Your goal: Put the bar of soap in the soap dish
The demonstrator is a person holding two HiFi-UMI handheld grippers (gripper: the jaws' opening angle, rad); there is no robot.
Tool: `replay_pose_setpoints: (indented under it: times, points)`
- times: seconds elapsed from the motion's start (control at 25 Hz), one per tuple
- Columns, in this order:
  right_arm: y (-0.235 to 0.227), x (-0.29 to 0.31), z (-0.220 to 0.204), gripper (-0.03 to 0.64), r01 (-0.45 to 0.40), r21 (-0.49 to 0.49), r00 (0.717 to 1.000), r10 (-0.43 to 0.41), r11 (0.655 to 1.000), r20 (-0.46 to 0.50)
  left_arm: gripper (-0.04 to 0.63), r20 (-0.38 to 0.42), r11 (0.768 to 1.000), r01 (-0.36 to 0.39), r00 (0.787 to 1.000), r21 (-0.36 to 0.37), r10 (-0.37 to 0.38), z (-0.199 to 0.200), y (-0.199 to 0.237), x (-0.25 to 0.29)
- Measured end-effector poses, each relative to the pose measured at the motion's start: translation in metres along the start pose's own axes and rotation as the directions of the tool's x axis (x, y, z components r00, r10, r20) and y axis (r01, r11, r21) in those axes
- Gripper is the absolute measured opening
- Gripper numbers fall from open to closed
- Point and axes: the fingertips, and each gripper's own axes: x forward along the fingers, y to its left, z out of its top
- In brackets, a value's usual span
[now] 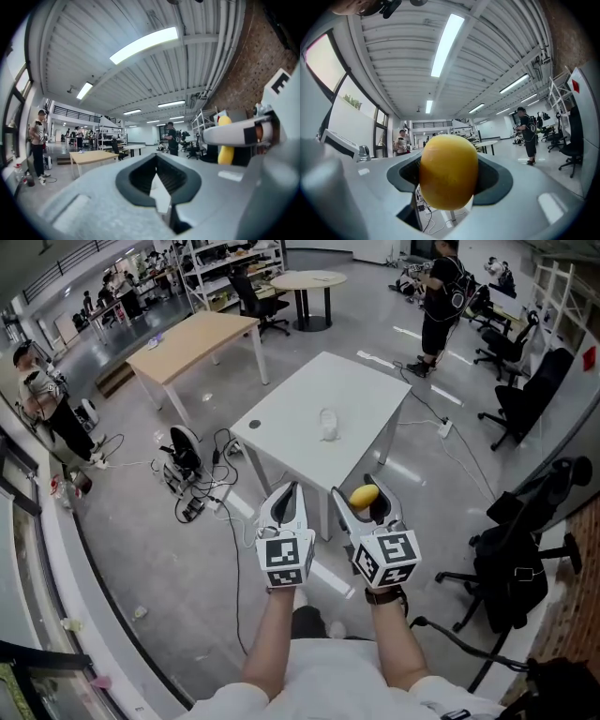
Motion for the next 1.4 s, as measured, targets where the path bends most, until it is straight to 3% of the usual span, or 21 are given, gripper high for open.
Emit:
replay_pose_setpoints:
  times: [0.08, 0.24, 0.48, 0.68, 0.84, 1.08, 1.4]
  points:
    - [-0.002, 0.023, -0.008, 0.298, -0.009, -0.037, 1.000, 0.008, 0.999, -0.017, 0.000, -0.014, 1.000, -0.008, 1.000, -0.013, 0.008, -0.009, 0.012, 0.021]
    - [-0.034, 0.075, -0.012, 0.298, 0.051, -0.169, 0.998, -0.058, 0.984, -0.036, 0.000, -0.022, 1.000, -0.004, 1.000, -0.022, 0.004, -0.021, 0.031, 0.071]
    - [-0.060, 0.174, 0.002, 0.298, 0.044, -0.122, 0.998, -0.048, 0.992, -0.028, 0.001, 0.008, 0.999, -0.002, 1.000, -0.032, 0.002, 0.001, 0.081, 0.164]
    - [-0.075, 0.241, 0.006, 0.298, 0.081, -0.214, 0.996, -0.088, 0.974, -0.025, 0.000, 0.058, 0.999, 0.054, 0.997, -0.005, -0.054, 0.013, 0.104, 0.225]
    - [-0.092, 0.275, -0.011, 0.298, 0.113, -0.187, 0.992, -0.121, 0.976, -0.031, 0.000, 0.104, 0.986, 0.150, 0.982, 0.069, -0.157, 0.001, 0.103, 0.254]
    - [-0.136, 0.312, -0.062, 0.298, 0.127, -0.241, 0.973, -0.168, 0.962, -0.159, 0.000, 0.031, 0.987, 0.158, 0.987, 0.035, -0.159, -0.034, 0.105, 0.310]
    - [-0.206, 0.339, -0.104, 0.298, 0.145, -0.182, 0.946, -0.190, 0.973, -0.263, 0.000, -0.079, 0.985, 0.170, 0.982, -0.028, -0.171, -0.097, 0.081, 0.373]
